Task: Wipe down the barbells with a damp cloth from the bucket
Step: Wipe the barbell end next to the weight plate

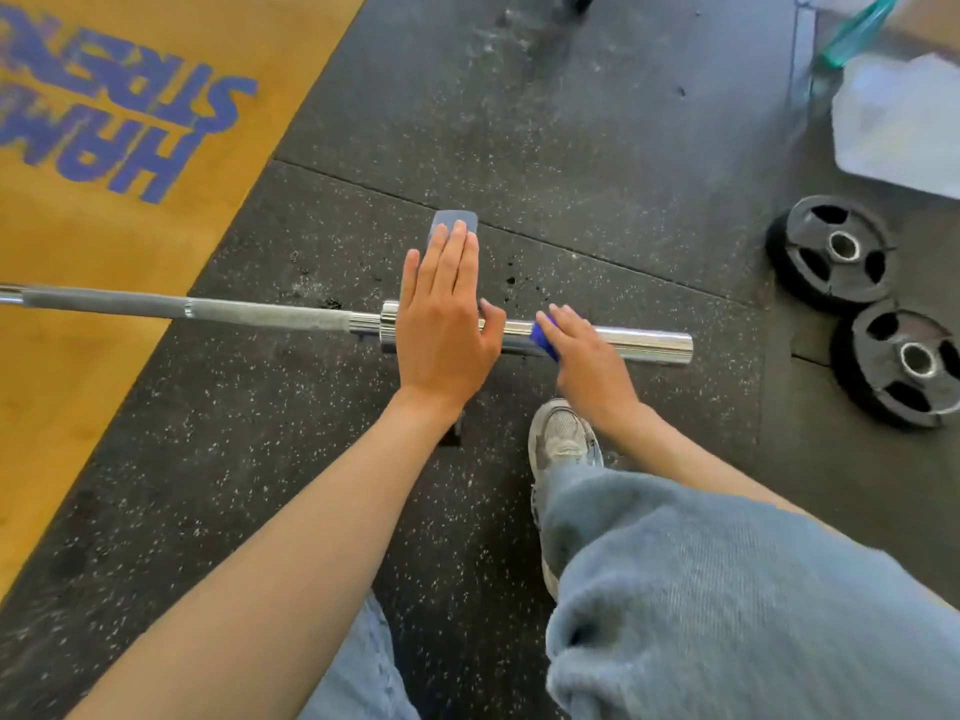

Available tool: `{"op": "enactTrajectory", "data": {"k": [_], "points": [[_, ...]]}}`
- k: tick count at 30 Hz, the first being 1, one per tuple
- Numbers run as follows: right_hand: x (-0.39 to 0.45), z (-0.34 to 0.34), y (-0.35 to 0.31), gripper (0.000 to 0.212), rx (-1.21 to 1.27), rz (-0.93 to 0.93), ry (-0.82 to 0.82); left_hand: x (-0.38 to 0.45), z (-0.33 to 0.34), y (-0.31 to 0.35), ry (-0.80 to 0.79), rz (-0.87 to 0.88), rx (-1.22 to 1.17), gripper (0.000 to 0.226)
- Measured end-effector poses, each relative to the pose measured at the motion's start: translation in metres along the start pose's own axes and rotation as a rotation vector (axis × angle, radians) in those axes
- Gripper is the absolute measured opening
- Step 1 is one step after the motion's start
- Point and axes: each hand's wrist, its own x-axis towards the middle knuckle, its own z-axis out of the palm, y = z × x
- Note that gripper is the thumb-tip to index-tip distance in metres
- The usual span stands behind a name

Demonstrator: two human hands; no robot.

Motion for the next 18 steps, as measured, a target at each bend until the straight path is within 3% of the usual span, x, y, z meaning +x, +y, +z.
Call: {"op": "enactTrajectory", "data": {"k": [3,5,8,10,14,18], "points": [[0.009,-0.01,0.024,0.055,0.062,0.354,0.133,0.024,0.001,0.001,-0.005,0.016,-0.037,0.063],[0.011,-0.002,0.009,0.055,0.045,0.307,0.19,0.041,0.002,0.003,0.032,0.057,0.034,0.059],[0.023,0.021,0.002,0.062,0.063,0.037,0.205,0.049,0.017,0.027,0.075,0.168,0.124,0.057],[0.035,0.022,0.017,0.06,0.098,0.134,0.271,0.035,0.04,0.048,-0.04,0.219,0.067,0.058],[0.046,0.019,0.032,0.058,0.118,0.316,0.373,0.03,0.104,0.041,-0.314,-0.1,0.021,0.052],[0.054,0.032,0.025,0.056,0.096,0.148,0.415,0.045,0.142,0.036,-0.394,-0.183,0.117,0.055]]}}
